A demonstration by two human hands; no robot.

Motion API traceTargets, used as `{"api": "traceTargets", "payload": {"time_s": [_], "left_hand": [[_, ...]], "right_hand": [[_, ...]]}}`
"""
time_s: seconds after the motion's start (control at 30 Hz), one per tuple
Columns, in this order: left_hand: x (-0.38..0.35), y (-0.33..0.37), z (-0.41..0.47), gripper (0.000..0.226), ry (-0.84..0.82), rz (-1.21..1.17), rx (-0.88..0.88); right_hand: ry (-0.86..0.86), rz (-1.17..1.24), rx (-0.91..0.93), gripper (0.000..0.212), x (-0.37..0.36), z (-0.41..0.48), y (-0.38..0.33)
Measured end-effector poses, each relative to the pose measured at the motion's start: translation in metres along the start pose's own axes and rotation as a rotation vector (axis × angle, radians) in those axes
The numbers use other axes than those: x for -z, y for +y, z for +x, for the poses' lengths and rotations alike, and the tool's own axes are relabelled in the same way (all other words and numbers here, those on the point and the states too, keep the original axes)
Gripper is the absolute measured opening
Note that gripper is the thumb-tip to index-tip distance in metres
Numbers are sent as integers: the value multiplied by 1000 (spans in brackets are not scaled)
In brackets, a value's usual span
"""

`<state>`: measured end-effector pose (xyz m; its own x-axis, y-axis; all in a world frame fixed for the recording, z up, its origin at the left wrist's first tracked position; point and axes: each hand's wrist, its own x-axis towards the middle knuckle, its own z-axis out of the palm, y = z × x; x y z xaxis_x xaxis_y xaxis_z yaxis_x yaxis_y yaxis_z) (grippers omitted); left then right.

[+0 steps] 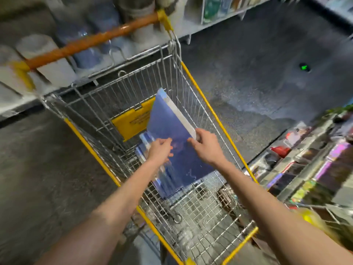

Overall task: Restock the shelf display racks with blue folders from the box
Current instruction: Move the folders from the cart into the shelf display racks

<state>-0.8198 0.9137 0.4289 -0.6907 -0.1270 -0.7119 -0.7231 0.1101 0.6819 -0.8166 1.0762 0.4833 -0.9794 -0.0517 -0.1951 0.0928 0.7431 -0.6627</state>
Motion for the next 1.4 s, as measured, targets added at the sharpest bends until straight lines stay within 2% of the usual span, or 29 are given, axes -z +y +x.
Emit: {"api": "traceTargets", "payload": {"time_s": [0.07, 0.17, 0.3, 0.53, 0.7, 0.87, 1.0, 1.13, 1.23, 1.3, 1.4], "left_hand": [[-16, 9, -32, 16, -31, -38, -48], [-32, 18, -67, 13, -44, -6, -101], [-37, 20, -95, 25, -43, 77, -124], [-26, 16, -81, 30, -3, 333, -253], [-12, 7, -38, 40, -13, 513, -300], [-1, 3, 9, 47, -54, 727, -442], [2, 1, 52, 61, -126, 832, -435], [1, -10, 97, 71, -152, 976, -428], [-4, -21, 120, 70, -151, 1080, -459], [-8, -29, 130, 69, -147, 1066, -470], [-10, -35, 134, 66, -111, 1022, -473]], "right_hand": [[64, -14, 35, 47, 36, -13, -7], [149, -34, 55, 46, 77, -24, -14], [248, -65, 83, 28, 107, -39, -12], [287, -37, 20, 10, 80, -32, 12], [278, -20, -33, 24, 38, -4, 29], [181, 15, -33, 19, -6, 21, 56], [111, 25, -130, 35, -53, 39, 77], [64, 30, -191, 24, -89, 57, 97], [24, -6, -252, 27, -96, 68, 111], [-61, -7, -262, 37, -99, 72, 119], [-217, -40, -231, 65, -102, 80, 118]]}}
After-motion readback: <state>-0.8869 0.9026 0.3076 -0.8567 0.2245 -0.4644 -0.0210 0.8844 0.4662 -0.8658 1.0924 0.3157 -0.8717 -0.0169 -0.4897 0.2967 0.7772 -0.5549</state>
